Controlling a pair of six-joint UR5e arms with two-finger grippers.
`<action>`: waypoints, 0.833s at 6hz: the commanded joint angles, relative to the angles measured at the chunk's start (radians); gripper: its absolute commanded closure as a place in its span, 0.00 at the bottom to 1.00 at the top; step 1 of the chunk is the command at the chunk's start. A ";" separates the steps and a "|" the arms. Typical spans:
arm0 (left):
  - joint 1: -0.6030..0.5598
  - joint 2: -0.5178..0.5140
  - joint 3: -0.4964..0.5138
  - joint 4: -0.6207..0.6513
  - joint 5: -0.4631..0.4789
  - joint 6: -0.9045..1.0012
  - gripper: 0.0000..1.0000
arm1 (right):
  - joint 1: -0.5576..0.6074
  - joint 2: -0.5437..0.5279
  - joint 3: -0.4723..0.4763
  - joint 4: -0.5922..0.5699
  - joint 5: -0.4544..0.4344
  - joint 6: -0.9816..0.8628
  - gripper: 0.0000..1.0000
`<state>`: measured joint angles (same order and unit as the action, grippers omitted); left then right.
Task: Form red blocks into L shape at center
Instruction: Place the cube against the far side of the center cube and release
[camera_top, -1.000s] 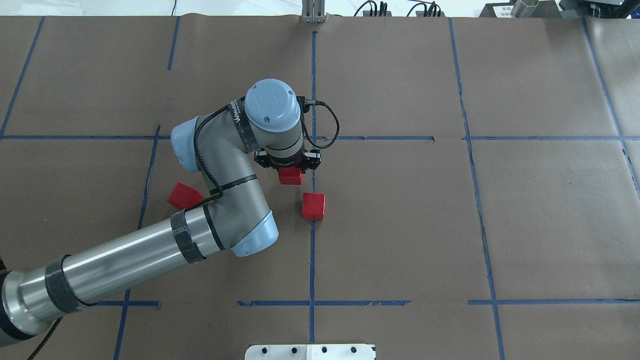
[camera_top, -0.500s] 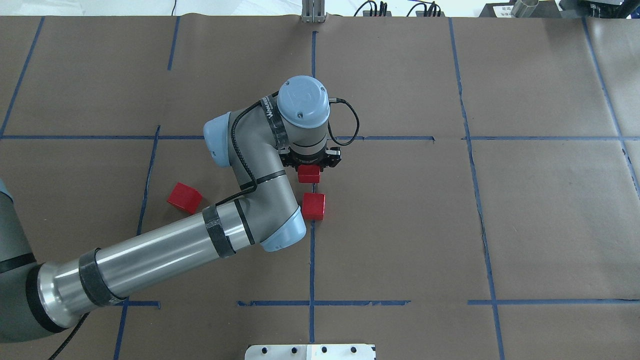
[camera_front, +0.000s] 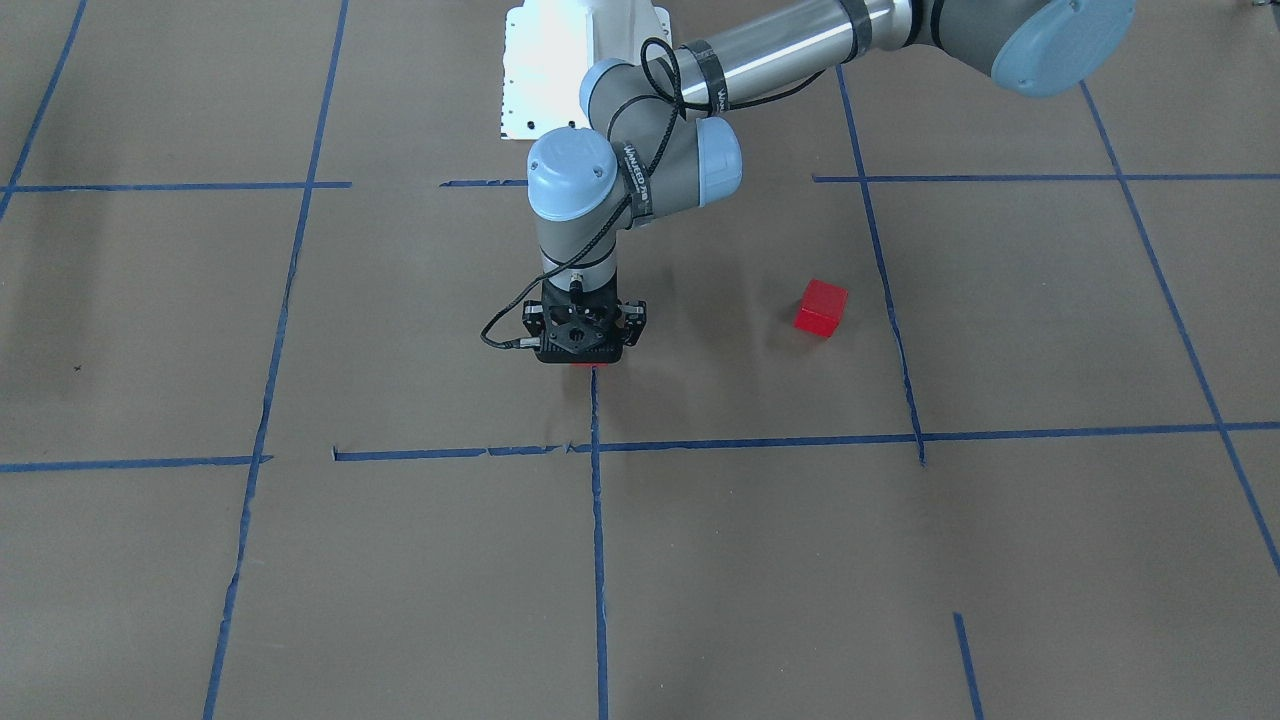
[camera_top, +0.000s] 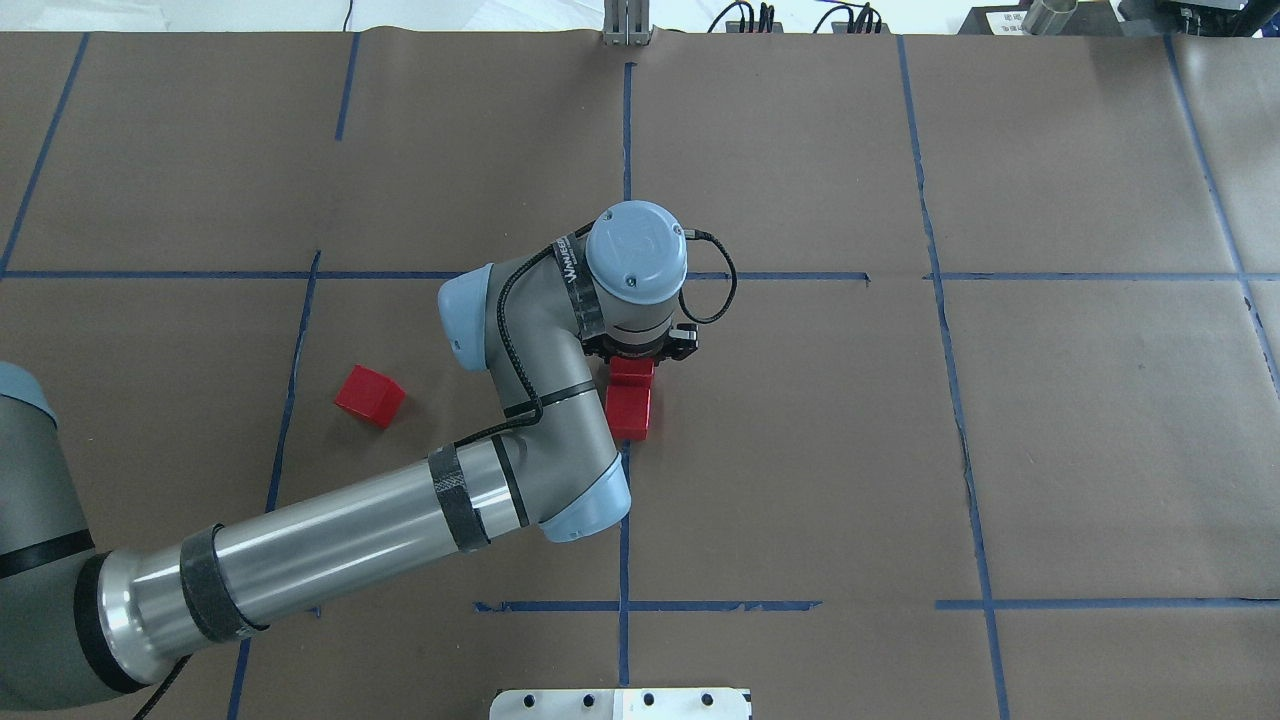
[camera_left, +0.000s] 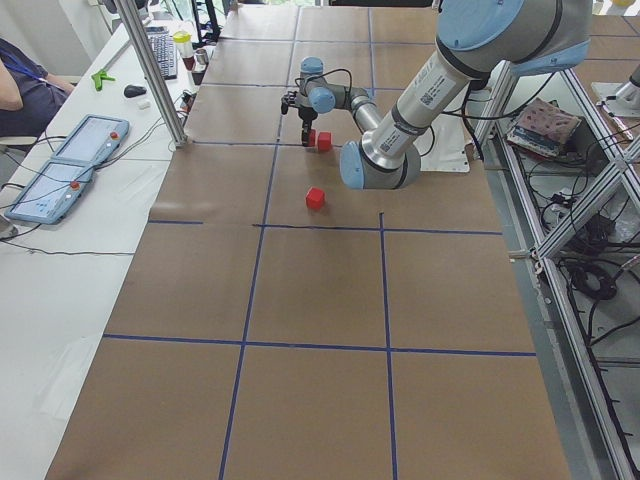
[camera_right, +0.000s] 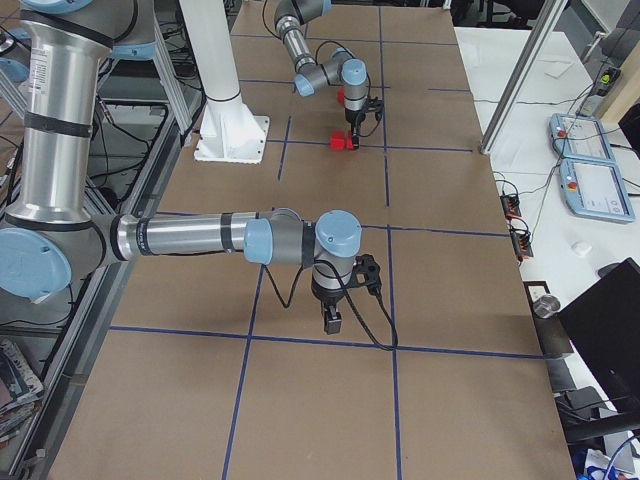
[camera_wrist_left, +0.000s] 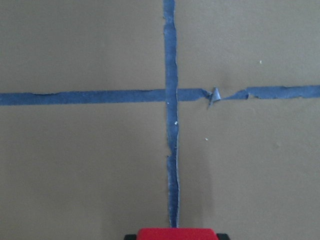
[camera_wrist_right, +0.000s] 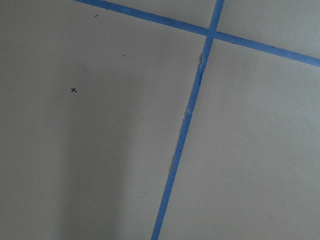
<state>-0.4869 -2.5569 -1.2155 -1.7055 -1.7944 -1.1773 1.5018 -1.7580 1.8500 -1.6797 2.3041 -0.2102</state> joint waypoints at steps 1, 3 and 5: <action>0.008 0.003 0.001 0.000 0.003 0.001 0.78 | 0.000 0.000 0.000 0.000 0.000 0.000 0.00; 0.008 0.003 0.001 -0.005 0.003 0.002 0.78 | 0.000 0.000 0.000 0.000 0.000 0.000 0.00; 0.008 0.004 0.001 -0.005 0.001 0.002 0.76 | 0.000 0.000 0.000 0.000 0.000 0.000 0.00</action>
<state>-0.4787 -2.5534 -1.2149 -1.7103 -1.7928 -1.1752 1.5018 -1.7580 1.8500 -1.6797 2.3040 -0.2101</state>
